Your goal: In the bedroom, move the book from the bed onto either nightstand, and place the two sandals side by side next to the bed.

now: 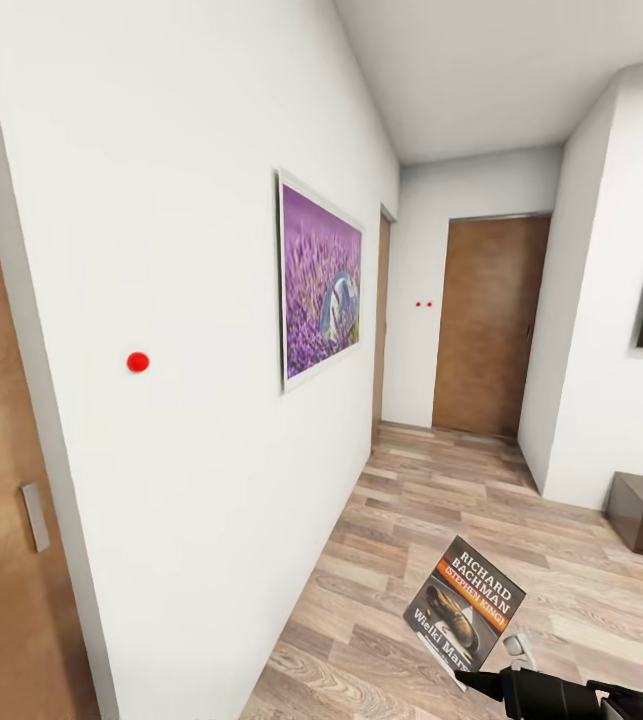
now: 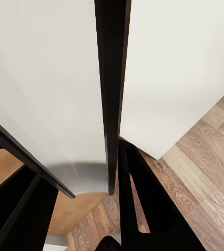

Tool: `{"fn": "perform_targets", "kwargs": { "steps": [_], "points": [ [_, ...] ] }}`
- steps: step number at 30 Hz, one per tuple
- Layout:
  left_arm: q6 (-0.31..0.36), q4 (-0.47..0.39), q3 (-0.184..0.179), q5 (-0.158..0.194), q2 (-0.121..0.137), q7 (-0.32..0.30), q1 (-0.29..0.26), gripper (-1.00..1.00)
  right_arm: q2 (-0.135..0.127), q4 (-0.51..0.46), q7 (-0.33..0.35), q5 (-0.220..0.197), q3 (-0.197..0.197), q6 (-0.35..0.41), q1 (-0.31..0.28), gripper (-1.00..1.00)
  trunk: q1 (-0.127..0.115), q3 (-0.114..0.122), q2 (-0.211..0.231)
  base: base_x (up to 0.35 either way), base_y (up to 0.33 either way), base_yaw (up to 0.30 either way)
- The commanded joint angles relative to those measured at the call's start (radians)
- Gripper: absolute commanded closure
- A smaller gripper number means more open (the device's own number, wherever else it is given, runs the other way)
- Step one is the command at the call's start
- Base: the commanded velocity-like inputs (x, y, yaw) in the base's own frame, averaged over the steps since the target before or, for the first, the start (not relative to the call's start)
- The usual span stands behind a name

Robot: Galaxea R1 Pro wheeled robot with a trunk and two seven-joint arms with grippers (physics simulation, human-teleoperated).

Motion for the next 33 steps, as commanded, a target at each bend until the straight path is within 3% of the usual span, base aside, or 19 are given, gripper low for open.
{"fn": "perform_targets", "kwargs": {
  "steps": [1, 33],
  "points": [
    [-0.003, 0.001, 0.009, -0.01, 0.0, -0.002, 0.0, -1.0, -0.001, 0.0, 0.001, -0.011, 0.006, 0.01, -0.001, 1.0, 0.0, -0.002, -0.001, 0.0, 0.0, 0.0],
    [-0.004, 0.001, 0.009, -0.01, 0.0, -0.002, 0.0, -1.0, -0.002, 0.0, 0.001, -0.011, 0.006, 0.01, -0.001, 1.0, 0.0, -0.053, -0.001, 0.0, 0.0, 0.0]
  ]
}}
